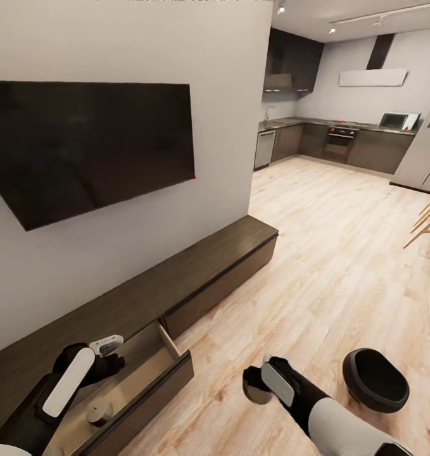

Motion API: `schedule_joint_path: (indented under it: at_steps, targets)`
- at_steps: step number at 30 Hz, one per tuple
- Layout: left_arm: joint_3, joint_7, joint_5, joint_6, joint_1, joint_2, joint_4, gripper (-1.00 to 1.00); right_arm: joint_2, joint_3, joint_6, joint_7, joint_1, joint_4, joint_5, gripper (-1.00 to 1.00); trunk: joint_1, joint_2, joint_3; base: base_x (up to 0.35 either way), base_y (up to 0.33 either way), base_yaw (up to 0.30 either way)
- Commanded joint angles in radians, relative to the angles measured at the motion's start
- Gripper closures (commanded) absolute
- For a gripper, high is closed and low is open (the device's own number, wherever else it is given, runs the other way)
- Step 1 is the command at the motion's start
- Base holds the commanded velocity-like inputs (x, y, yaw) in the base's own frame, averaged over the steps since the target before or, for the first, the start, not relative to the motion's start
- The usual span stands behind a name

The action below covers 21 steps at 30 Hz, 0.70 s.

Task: Place each of the two pumpkins and all three candles from the living room inside a cabinet in the living room (use any cabinet), then make sure every cabinet is closed, and position the cauldron so it is next to a table in the living room.

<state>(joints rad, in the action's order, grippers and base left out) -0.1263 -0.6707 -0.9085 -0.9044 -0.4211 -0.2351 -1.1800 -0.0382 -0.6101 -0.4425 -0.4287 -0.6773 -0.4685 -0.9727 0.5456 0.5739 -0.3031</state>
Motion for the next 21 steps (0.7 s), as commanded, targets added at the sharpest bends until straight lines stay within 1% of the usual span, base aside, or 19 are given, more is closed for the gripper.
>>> schedule_joint_path:
  at_steps: [1,2,4,5,6,8,10,13,15,19,21]
  targets:
    - [-0.003,-0.010,-0.010,-0.001,-0.001,-0.001,-0.001,-1.00,0.002,0.060,-0.078,-0.073,-0.001,-0.106,-0.016,1.00,-0.004,-0.006,0.002,0.000,0.000,0.003]
    - [-0.003,-0.010,-0.009,-0.001,-0.001,-0.001,-0.001,-1.00,0.001,0.092,-0.111,-0.104,-0.001,-0.153,-0.023,1.00,-0.007,-0.013,0.005,0.000,0.000,0.003]
    - [-0.003,-0.010,-0.009,-0.001,-0.001,-0.002,-0.001,-1.00,0.001,0.209,-0.225,-0.223,-0.001,-0.336,-0.039,1.00,-0.015,-0.027,0.011,0.000,0.000,0.001]
    - [-0.003,-0.010,-0.009,-0.001,-0.001,-0.002,-0.002,-1.00,0.001,0.295,-0.321,-0.327,-0.001,-0.513,-0.050,1.00,-0.019,-0.034,0.014,0.000,0.000,0.000]
    - [-0.003,-0.009,-0.009,-0.001,-0.001,-0.003,-0.002,-1.00,0.001,0.327,-0.365,-0.369,-0.001,-0.589,-0.052,1.00,-0.023,-0.041,0.017,0.000,0.000,0.000]
    - [-0.004,-0.009,-0.009,-0.001,-0.001,-0.003,-0.003,-1.00,0.000,0.372,-0.439,-0.425,-0.001,-0.700,-0.055,1.00,-0.030,-0.055,0.024,0.000,0.000,0.000]
    - [-0.004,-0.009,-0.009,-0.001,-0.001,-0.003,-0.003,-1.00,-0.004,0.405,-0.490,-0.454,-0.001,-0.766,-0.056,1.00,-0.038,-0.069,0.030,0.000,0.000,0.000]
    - [-0.004,-0.009,-0.009,-0.001,-0.001,-0.003,-0.003,-1.00,-0.008,0.417,-0.506,-0.465,-0.001,-0.784,-0.057,1.00,-0.050,-0.090,0.039,0.000,0.000,0.000]
    - [-0.004,-0.009,-0.009,-0.001,-0.001,-0.004,-0.003,-1.00,-0.007,0.415,-0.509,-0.467,-0.001,-0.789,-0.055,1.00,-0.057,-0.104,0.045,0.000,0.000,0.000]
    - [-0.002,-0.009,-0.008,-0.001,-0.001,-0.004,-0.003,-1.00,-0.006,0.405,-0.511,-0.471,-0.001,-0.797,-0.046,1.00,-0.057,-0.104,0.045,0.000,0.000,0.000]
    - [-0.002,-0.009,-0.008,-0.001,-0.001,-0.004,-0.003,-1.00,-0.005,0.391,-0.511,-0.471,-0.001,-0.799,-0.043,1.00,-0.057,-0.104,0.045,0.000,0.000,0.000]
